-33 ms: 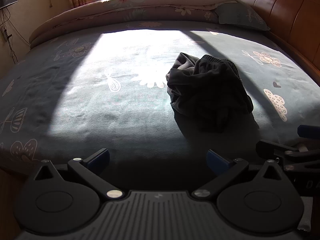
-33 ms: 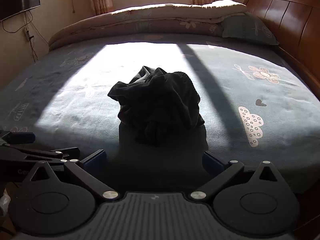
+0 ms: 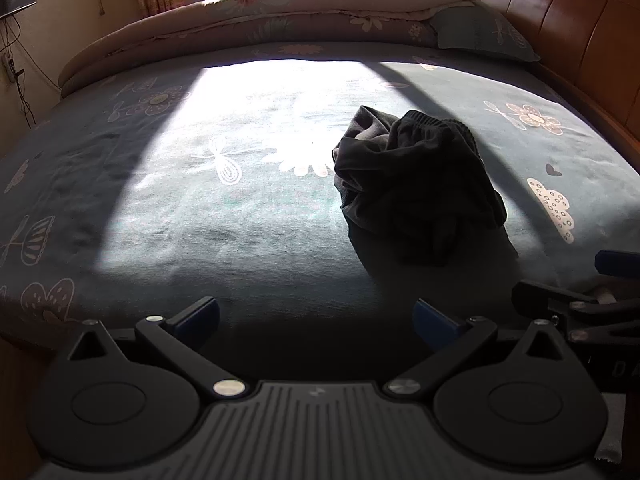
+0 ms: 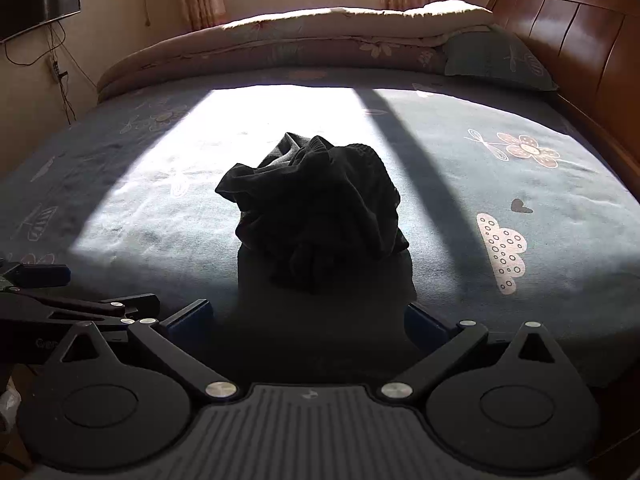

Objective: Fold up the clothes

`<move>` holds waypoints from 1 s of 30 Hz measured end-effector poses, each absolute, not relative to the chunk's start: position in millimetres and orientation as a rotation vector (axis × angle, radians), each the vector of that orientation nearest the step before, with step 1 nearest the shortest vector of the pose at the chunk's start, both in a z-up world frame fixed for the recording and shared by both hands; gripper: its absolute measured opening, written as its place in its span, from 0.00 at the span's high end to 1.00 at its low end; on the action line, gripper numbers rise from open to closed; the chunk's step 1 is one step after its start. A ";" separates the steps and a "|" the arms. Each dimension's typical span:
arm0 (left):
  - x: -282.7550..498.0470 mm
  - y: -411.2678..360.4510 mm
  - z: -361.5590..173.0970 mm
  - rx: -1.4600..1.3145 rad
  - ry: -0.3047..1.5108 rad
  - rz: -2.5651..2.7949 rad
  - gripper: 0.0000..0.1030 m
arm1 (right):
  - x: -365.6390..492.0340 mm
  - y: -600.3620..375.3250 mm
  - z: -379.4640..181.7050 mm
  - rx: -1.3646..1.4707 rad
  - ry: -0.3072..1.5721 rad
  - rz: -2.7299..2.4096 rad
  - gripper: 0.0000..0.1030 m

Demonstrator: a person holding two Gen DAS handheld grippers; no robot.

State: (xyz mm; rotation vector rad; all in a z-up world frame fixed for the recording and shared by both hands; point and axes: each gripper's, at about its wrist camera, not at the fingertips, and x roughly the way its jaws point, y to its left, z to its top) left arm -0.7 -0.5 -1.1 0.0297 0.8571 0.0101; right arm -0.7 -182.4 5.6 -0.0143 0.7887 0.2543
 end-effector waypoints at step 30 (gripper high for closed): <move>1.7 0.9 -0.2 0.012 0.857 0.014 0.00 | 0.4 -184.0 6.5 -0.007 0.788 0.250 0.00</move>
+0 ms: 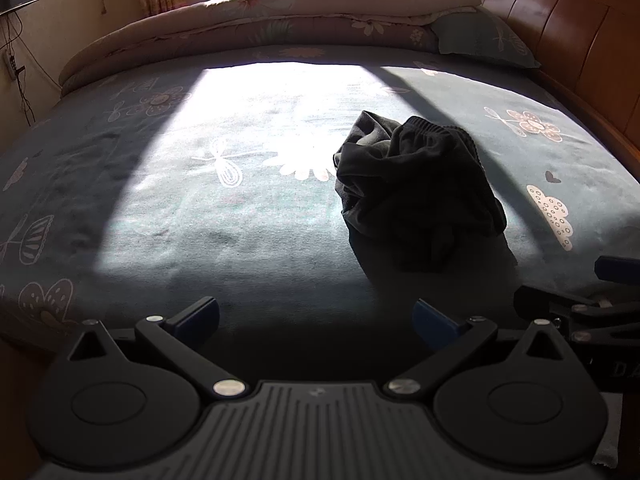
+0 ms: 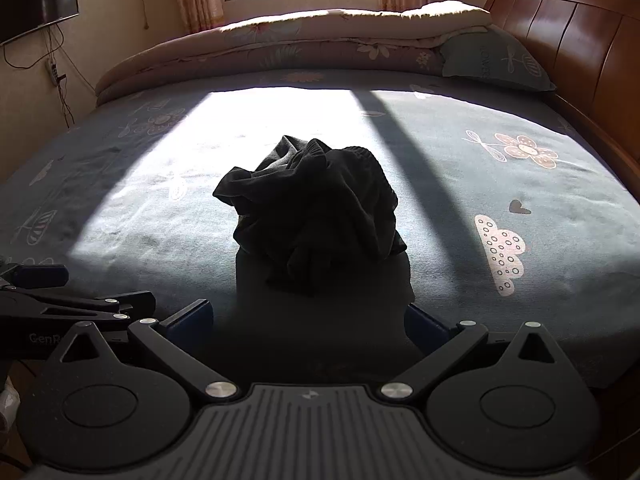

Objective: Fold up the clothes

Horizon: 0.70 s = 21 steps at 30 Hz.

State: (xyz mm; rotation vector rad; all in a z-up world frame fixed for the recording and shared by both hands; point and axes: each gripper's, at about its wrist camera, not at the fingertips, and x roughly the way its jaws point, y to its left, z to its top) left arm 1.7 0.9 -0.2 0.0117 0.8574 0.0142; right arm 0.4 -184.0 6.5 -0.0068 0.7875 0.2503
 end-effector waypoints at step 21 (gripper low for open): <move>4.5 3.8 -4.2 -0.003 0.857 0.014 0.00 | 4.6 -184.4 3.6 -0.005 0.799 0.248 0.00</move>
